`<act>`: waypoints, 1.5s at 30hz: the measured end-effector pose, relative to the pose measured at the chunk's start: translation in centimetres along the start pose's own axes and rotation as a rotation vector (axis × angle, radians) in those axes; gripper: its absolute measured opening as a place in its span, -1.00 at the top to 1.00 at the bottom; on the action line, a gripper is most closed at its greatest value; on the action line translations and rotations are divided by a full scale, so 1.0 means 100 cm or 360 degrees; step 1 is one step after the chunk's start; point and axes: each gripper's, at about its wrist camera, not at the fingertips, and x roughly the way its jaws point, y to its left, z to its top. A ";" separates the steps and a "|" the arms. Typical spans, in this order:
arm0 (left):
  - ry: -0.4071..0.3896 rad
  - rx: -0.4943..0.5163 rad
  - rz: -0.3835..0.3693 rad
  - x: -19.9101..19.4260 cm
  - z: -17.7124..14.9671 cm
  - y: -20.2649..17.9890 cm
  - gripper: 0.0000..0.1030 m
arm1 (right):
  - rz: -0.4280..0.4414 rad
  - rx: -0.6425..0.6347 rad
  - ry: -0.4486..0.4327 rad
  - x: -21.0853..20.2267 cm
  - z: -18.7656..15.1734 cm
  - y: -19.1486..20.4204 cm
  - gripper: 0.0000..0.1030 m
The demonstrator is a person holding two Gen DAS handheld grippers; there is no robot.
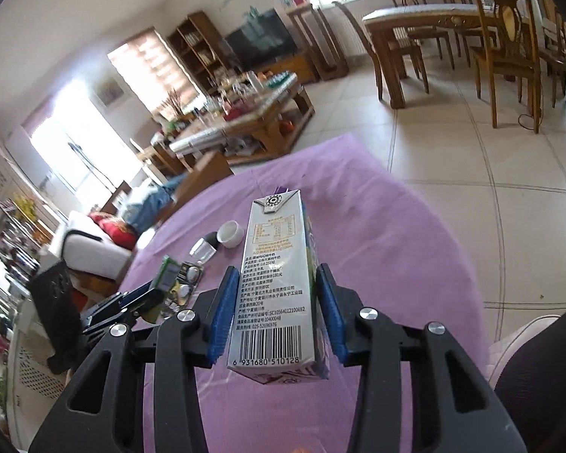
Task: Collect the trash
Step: 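Carry the carton and gum tin to the black bin and open both tools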
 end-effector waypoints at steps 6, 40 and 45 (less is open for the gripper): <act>-0.0029 -0.0006 0.0039 -0.030 -0.010 -0.003 0.38 | 0.0018 0.0044 -0.0163 -0.047 -0.006 -0.028 0.19; 0.0300 0.0644 -0.0874 0.166 -0.053 -0.431 0.38 | -0.0379 0.0635 -0.0562 -0.195 -0.111 -0.243 0.19; 0.0345 0.0706 -0.0867 0.186 -0.059 -0.452 0.38 | -0.0377 0.0682 -0.0561 -0.198 -0.121 -0.257 0.19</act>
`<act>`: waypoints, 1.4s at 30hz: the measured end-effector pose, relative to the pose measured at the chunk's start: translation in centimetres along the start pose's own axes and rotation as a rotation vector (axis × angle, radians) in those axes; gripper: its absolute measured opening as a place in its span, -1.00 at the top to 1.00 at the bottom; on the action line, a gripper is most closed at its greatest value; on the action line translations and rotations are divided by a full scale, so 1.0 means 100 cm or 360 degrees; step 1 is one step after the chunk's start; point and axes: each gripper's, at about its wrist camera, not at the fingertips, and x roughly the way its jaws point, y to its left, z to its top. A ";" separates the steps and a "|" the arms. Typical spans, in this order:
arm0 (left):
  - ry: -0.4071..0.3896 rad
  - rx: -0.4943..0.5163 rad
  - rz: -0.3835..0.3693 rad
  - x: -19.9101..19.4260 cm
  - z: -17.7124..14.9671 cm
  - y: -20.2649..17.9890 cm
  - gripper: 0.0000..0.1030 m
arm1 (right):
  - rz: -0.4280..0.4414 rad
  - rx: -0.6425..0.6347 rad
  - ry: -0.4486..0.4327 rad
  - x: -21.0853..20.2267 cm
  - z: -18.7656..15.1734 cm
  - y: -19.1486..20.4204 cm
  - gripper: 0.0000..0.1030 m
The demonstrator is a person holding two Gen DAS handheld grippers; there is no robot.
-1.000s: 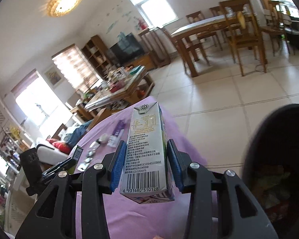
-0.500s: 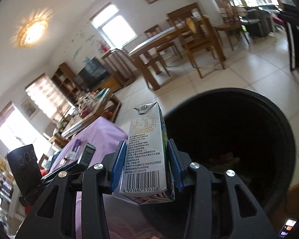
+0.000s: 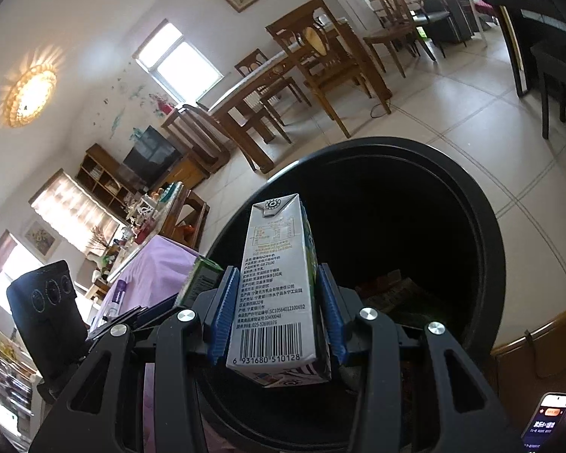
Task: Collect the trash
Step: 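Carry the carton and gum tin to the black bin and open both tools, then grasp the white cap with the right tool while the left tool grasps the clear plastic lid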
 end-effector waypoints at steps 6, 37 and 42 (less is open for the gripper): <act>0.0033 0.0028 0.0007 0.020 0.008 -0.007 0.38 | -0.0007 0.0023 -0.0007 -0.002 0.000 -0.012 0.19; -0.0239 0.0085 0.0507 -0.137 -0.022 0.050 -0.67 | 0.0014 -0.0270 0.0118 0.038 -0.011 0.092 -0.28; -0.0278 -0.0140 0.0644 -0.195 -0.042 0.119 -0.67 | 0.0074 -0.0384 0.0237 0.079 -0.030 0.147 -0.28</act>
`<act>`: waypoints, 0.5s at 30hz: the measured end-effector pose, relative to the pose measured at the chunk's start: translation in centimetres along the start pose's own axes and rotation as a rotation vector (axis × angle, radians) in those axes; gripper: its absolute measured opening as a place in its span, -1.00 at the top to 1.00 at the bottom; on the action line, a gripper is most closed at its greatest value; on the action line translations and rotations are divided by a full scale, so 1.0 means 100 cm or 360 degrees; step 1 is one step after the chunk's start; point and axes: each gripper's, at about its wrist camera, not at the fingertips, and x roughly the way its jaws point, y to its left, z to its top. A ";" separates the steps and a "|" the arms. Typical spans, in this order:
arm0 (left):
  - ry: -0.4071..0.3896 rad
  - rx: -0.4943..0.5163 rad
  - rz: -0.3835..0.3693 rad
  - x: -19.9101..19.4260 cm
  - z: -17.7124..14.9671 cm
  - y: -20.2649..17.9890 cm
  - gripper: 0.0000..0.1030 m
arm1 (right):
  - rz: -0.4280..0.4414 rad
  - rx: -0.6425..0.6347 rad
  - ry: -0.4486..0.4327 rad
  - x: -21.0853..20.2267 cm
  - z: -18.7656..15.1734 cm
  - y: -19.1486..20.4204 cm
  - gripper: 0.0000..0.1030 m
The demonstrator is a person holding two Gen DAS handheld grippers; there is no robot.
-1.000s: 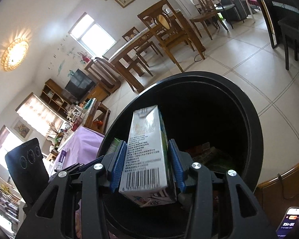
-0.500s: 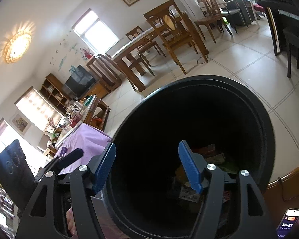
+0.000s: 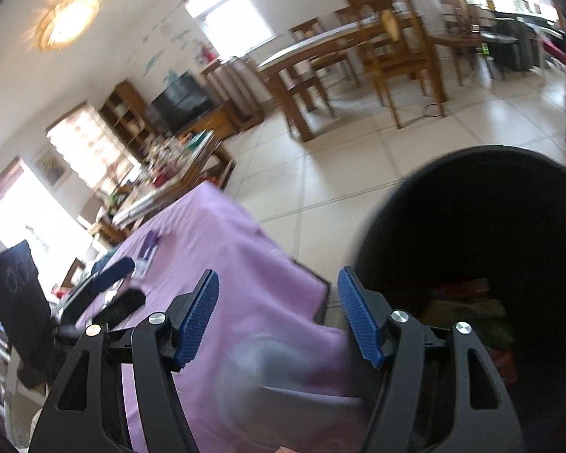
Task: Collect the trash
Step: 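Grasp the white cap with the right tool while the left tool grasps the clear plastic lid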
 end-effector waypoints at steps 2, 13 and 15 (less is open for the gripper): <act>0.0017 -0.0050 0.0105 -0.012 -0.004 0.040 -0.67 | 0.0037 -0.0046 0.0044 0.017 -0.001 0.022 -0.28; 0.0306 -0.0363 0.0547 -0.051 -0.043 0.254 -0.50 | 0.0223 -0.0367 0.0279 0.117 -0.005 0.159 -0.28; 0.0354 -0.0373 0.0532 -0.050 -0.048 0.276 -0.42 | 0.0247 -0.0435 0.0302 0.134 -0.005 0.185 -0.28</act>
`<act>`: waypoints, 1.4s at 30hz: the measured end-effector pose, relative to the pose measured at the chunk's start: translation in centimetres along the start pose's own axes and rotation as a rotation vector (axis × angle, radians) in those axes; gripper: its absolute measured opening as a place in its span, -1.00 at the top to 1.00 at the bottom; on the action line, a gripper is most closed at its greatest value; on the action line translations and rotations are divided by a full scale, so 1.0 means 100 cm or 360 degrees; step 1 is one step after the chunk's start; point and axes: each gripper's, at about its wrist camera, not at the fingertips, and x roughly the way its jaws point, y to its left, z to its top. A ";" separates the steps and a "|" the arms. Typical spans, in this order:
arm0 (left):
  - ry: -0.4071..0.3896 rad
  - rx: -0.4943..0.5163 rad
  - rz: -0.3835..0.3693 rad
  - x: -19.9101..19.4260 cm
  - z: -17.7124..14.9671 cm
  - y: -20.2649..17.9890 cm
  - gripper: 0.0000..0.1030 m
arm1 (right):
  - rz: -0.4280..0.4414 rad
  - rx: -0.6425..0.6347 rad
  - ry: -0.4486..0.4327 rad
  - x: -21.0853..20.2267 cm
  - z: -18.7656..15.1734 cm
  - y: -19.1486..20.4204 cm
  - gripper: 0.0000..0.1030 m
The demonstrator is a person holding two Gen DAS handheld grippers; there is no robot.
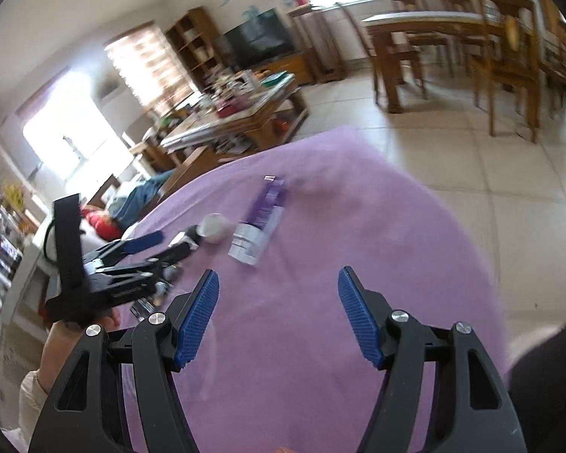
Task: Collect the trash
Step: 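Grasp the white cap with the right tool while the left tool grasps the clear plastic lid, then carry the cap and clear lid to the black bin and open both tools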
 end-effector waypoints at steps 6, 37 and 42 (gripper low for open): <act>0.0069 0.0066 -0.0033 0.019 0.017 0.009 -0.17 | 0.0026 -0.0159 0.0058 0.041 0.019 0.046 -0.28; -0.0212 -0.0219 -0.0151 -0.011 0.012 0.064 0.22 | -0.0033 -0.0309 0.0213 0.086 0.035 0.069 0.31; -0.0386 -0.0145 -0.0294 -0.028 0.017 0.036 0.22 | 0.0008 -0.0216 0.0083 0.033 0.027 0.049 0.31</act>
